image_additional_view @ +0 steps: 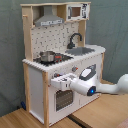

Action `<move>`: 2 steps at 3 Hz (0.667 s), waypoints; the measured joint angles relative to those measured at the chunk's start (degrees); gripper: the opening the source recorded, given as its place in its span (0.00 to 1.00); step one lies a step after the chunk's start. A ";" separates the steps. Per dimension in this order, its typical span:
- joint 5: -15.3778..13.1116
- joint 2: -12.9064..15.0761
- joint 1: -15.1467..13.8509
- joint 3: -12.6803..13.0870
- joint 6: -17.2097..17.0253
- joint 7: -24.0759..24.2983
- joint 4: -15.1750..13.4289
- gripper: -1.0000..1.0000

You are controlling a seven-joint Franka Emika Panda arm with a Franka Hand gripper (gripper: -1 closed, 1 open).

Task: Play with the kitchen

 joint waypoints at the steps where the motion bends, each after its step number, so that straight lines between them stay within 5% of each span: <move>1: 0.02 0.00 0.00 0.01 0.03 5.87 0.03 0.00; 2: 0.02 0.00 0.00 0.01 0.05 11.66 0.08 0.00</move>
